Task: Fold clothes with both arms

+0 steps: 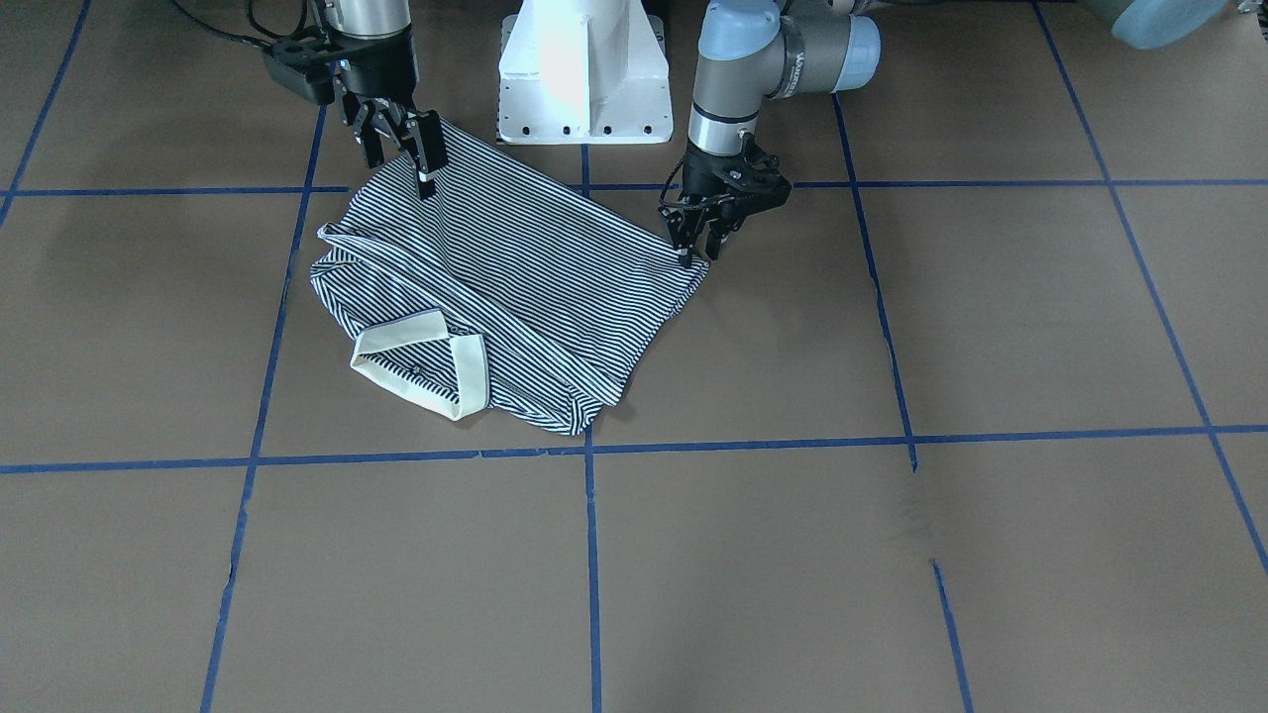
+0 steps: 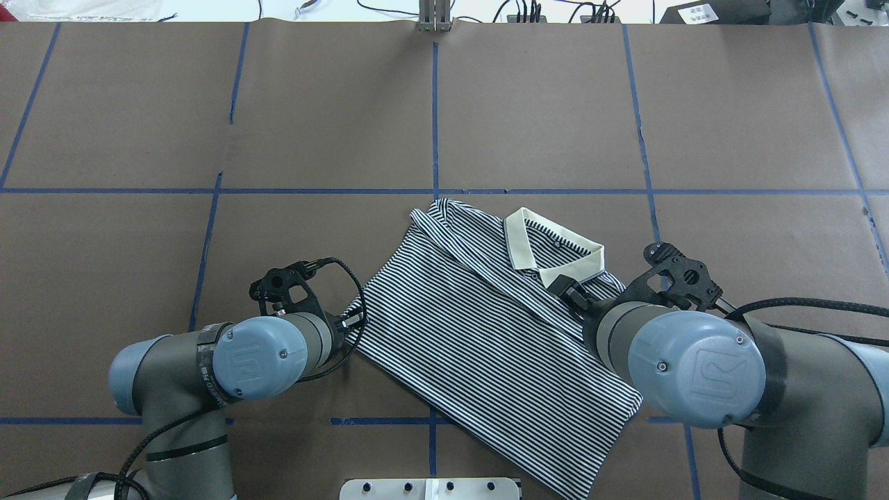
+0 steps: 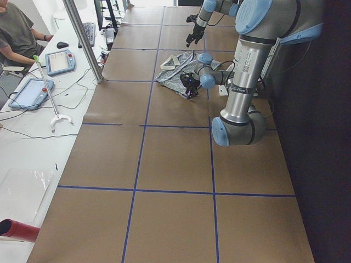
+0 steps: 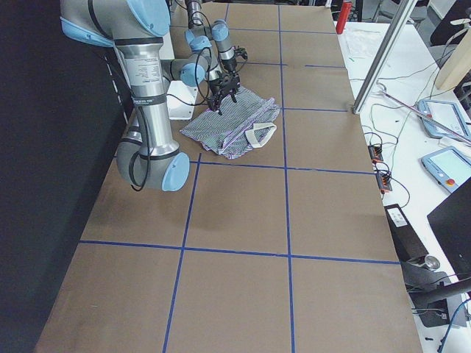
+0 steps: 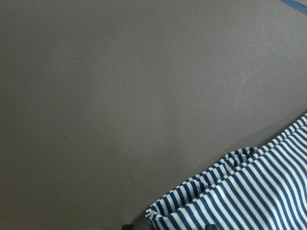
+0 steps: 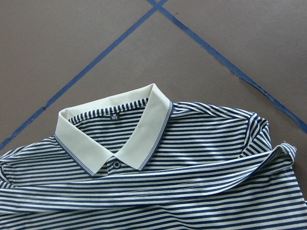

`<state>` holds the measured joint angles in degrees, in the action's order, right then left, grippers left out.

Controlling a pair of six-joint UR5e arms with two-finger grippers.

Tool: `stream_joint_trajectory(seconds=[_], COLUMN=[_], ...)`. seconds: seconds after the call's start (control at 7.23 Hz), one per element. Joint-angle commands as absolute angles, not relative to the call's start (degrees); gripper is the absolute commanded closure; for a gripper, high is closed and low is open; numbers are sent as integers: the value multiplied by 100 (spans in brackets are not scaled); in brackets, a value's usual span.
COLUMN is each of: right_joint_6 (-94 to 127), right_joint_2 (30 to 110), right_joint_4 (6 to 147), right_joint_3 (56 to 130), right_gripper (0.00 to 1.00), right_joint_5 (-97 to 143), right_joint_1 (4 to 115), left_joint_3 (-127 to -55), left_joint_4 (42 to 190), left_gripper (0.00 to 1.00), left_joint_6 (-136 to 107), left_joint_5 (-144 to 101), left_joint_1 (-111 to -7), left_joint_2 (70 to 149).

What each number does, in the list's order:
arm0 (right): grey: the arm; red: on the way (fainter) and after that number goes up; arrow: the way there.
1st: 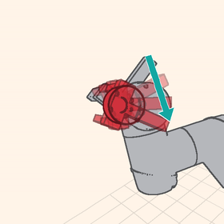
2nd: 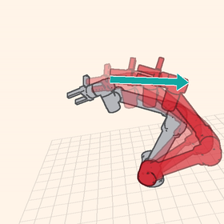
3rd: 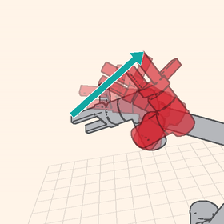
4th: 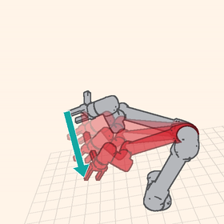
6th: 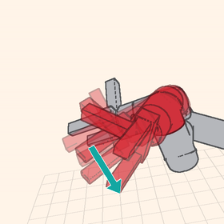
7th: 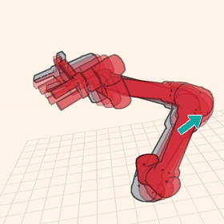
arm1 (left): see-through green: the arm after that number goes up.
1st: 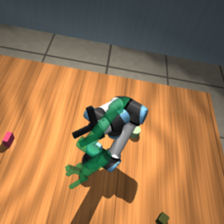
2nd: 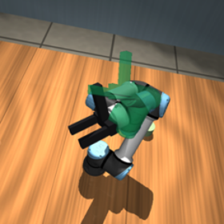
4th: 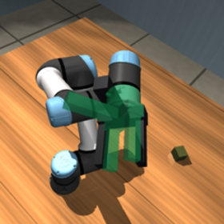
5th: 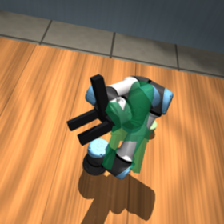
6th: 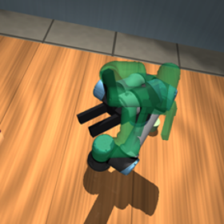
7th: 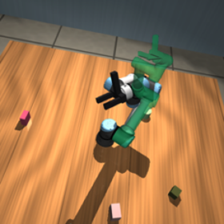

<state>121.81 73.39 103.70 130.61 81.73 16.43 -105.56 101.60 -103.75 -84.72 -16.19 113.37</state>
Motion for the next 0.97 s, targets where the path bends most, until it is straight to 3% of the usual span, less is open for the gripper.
stream_joint_trajectory(seconds=[0.0, 0.28, 0.41, 0.83], right_joint_6=[12182, 12190, 12190, 12208], right_joint_2=[7339, 7330, 7339, 7286], right_joint_4=[10371, 10371, 10371, 10371], right_joint_3=[13061, 13052, 13043, 12973], right_gripper=[0, 0, 0, 0], right_joint_5=[8174, 8174, 8174, 8183], right_joint_1=[1644, 1635, 1635, 1635], left_joint_3=[-10486, -10485, -10477, -10485], left_joint_4=[10160, 10160, 10160, 10134], left_gripper=[56, 89, 100, 100], left_joint_6=[-10345, -10336, -10336, -10066], left_joint_5=[-8420, -8367, -8358, -8350], left_joint_1=[-1643, -1652, -1626, -1800], left_joint_2=[11338, 11338, 11329, 11329])
